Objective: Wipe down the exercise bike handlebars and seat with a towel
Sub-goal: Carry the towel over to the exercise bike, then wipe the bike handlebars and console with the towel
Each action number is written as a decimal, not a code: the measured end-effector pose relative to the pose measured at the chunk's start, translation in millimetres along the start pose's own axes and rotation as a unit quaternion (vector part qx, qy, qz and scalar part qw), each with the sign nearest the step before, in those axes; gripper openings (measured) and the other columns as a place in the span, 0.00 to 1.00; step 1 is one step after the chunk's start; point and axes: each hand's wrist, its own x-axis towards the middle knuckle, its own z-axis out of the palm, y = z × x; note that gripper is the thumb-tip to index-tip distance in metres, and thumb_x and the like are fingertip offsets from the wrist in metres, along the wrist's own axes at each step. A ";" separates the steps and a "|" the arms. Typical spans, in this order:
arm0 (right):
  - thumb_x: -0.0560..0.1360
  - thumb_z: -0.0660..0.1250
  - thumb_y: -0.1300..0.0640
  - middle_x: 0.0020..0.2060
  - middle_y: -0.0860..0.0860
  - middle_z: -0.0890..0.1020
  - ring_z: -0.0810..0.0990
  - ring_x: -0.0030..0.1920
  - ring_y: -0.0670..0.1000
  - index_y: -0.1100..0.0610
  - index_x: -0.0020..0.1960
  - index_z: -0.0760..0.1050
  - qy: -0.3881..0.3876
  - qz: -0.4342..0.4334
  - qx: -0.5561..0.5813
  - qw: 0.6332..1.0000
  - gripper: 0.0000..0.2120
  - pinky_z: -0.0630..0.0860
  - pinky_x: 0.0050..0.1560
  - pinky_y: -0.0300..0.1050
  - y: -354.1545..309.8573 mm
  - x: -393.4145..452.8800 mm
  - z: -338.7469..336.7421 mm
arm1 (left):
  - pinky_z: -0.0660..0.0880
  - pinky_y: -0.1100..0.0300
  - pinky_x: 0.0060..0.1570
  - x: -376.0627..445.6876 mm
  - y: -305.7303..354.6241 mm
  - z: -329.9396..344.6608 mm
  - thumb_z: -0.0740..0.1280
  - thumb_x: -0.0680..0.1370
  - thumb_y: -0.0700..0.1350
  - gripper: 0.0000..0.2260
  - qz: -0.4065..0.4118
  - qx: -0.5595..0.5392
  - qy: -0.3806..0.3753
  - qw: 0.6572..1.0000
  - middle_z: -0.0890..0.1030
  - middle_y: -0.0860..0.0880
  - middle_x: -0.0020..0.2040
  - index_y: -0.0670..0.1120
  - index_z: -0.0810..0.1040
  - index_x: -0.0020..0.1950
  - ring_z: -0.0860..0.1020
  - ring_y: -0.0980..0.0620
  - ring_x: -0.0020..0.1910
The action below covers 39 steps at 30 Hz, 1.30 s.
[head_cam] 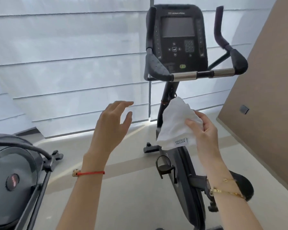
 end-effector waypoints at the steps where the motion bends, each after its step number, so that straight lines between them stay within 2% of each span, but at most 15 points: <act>1: 0.68 0.71 0.53 0.55 0.53 0.82 0.81 0.55 0.56 0.49 0.58 0.78 0.007 -0.006 0.001 1.000 0.18 0.78 0.47 0.44 -1.6 13.9 4.0 | 0.71 0.60 0.59 19.5 -5.4 5.3 0.63 0.80 0.44 0.14 0.012 -0.008 -0.002 1.000 0.78 0.54 0.60 0.49 0.76 0.65 0.75 0.53 0.60; 4: 0.70 0.72 0.53 0.53 0.51 0.83 0.81 0.55 0.56 0.49 0.57 0.78 0.035 -0.026 0.001 0.999 0.16 0.79 0.49 0.46 -5.8 56.5 11.8 | 0.73 0.57 0.59 76.1 -20.1 25.1 0.63 0.80 0.44 0.13 0.052 -0.012 -0.002 0.999 0.79 0.54 0.60 0.49 0.76 0.65 0.75 0.53 0.60; 9: 0.74 0.71 0.53 0.54 0.51 0.81 0.81 0.54 0.53 0.50 0.61 0.77 0.084 -0.079 -0.033 0.993 0.16 0.77 0.42 0.38 -15.8 125.2 11.2 | 0.73 0.56 0.60 158.3 -37.1 65.9 0.63 0.80 0.44 0.13 0.104 -0.007 -0.015 0.994 0.79 0.53 0.60 0.49 0.77 0.64 0.76 0.52 0.59; 12: 0.76 0.69 0.58 0.52 0.48 0.81 0.80 0.52 0.47 0.50 0.61 0.76 0.124 -0.131 -0.072 0.981 0.13 0.75 0.38 0.31 -26.2 165.6 12.4 | 0.73 0.51 0.60 200.6 -47.2 91.5 0.63 0.80 0.43 0.13 0.132 0.003 -0.024 0.991 0.79 0.52 0.60 0.49 0.77 0.64 0.76 0.51 0.60; 15: 0.76 0.68 0.59 0.53 0.43 0.80 0.79 0.54 0.45 0.48 0.60 0.74 0.152 -0.202 -0.163 0.954 0.14 0.77 0.43 0.33 -32.6 206.2 13.9 | 0.72 0.50 0.60 235.5 -54.8 114.9 0.64 0.79 0.43 0.13 0.146 0.018 -0.027 0.989 0.80 0.52 0.59 0.48 0.77 0.63 0.75 0.50 0.60; 18: 0.76 0.68 0.59 0.56 0.45 0.79 0.78 0.55 0.45 0.51 0.61 0.74 0.164 -0.277 -0.284 0.903 0.15 0.77 0.49 0.31 -29.7 246.1 18.6 | 0.70 0.52 0.63 260.6 -61.9 137.5 0.64 0.79 0.43 0.13 0.164 0.029 -0.029 0.986 0.79 0.52 0.60 0.48 0.77 0.63 0.74 0.50 0.62; 20: 0.76 0.68 0.60 0.56 0.48 0.78 0.76 0.53 0.45 0.55 0.62 0.73 0.138 -0.302 -0.368 0.868 0.15 0.77 0.51 0.34 -20.6 267.7 25.0 | 0.69 0.51 0.64 271.8 -65.9 151.0 0.64 0.79 0.43 0.13 0.167 0.026 -0.034 0.985 0.79 0.52 0.60 0.48 0.77 0.63 0.73 0.50 0.63; 23: 0.76 0.68 0.52 0.56 0.47 0.75 0.76 0.54 0.47 0.52 0.62 0.71 0.015 -0.240 -0.416 0.877 0.16 0.79 0.56 0.45 8.2 283.6 39.1 | 0.69 0.50 0.66 283.0 -71.4 166.4 0.64 0.79 0.43 0.13 0.172 0.024 -0.041 0.984 0.78 0.52 0.61 0.48 0.76 0.64 0.73 0.50 0.65; 25: 0.75 0.65 0.41 0.54 0.45 0.74 0.73 0.57 0.49 0.53 0.62 0.72 -0.002 -0.236 -0.426 0.873 0.21 0.75 0.61 0.52 25.7 287.2 43.2 | 0.68 0.50 0.66 291.3 -76.4 172.2 0.64 0.79 0.43 0.13 0.177 0.020 -0.040 0.983 0.78 0.52 0.62 0.48 0.76 0.64 0.72 0.51 0.65; 27: 0.77 0.57 0.34 0.57 0.46 0.76 0.69 0.63 0.48 0.52 0.62 0.73 0.017 -0.267 -0.458 0.848 0.25 0.68 0.68 0.54 33.3 295.0 41.3 | 0.68 0.50 0.66 300.8 -80.7 174.7 0.63 0.80 0.44 0.13 0.179 0.017 -0.039 0.983 0.78 0.53 0.62 0.48 0.76 0.64 0.72 0.51 0.66; 29: 0.79 0.54 0.36 0.65 0.47 0.73 0.63 0.71 0.49 0.50 0.65 0.72 0.006 -0.290 -0.507 0.812 0.23 0.57 0.75 0.54 37.1 307.0 35.7 | 0.67 0.50 0.67 308.1 -83.3 176.9 0.62 0.80 0.45 0.13 0.186 0.015 -0.043 0.981 0.78 0.53 0.62 0.48 0.76 0.64 0.72 0.51 0.66; 31: 0.81 0.52 0.37 0.71 0.46 0.68 0.58 0.76 0.50 0.47 0.68 0.69 -0.020 -0.290 -0.550 0.783 0.22 0.46 0.78 0.53 45.3 319.8 30.0 | 0.67 0.51 0.67 309.6 -83.9 180.8 0.61 0.80 0.47 0.14 0.199 0.012 -0.049 0.979 0.78 0.53 0.62 0.48 0.77 0.64 0.72 0.51 0.66; 33: 0.81 0.50 0.37 0.67 0.47 0.73 0.64 0.73 0.51 0.48 0.68 0.69 -0.026 -0.298 -0.569 0.766 0.22 0.47 0.78 0.55 54.7 330.4 24.1 | 0.67 0.51 0.68 307.5 -82.5 185.7 0.60 0.81 0.47 0.14 0.209 0.002 -0.055 0.976 0.78 0.52 0.62 0.48 0.77 0.64 0.72 0.51 0.66; 36: 0.83 0.48 0.41 0.50 0.50 0.79 0.74 0.56 0.52 0.53 0.57 0.76 0.002 -0.316 -0.580 0.750 0.23 0.60 0.71 0.51 53.0 349.0 8.6 | 0.66 0.51 0.68 303.1 -78.7 192.1 0.60 0.81 0.46 0.13 0.223 -0.012 -0.062 0.973 0.78 0.52 0.63 0.47 0.77 0.63 0.71 0.51 0.67; 39: 0.80 0.45 0.43 0.40 0.53 0.79 0.72 0.43 0.51 0.58 0.44 0.76 0.077 -0.254 -0.576 0.773 0.26 0.63 0.57 0.47 40.5 371.1 -14.6 | 0.66 0.51 0.69 300.5 -78.2 194.0 0.61 0.80 0.46 0.13 0.230 -0.028 -0.065 0.971 0.78 0.52 0.63 0.47 0.77 0.63 0.71 0.51 0.67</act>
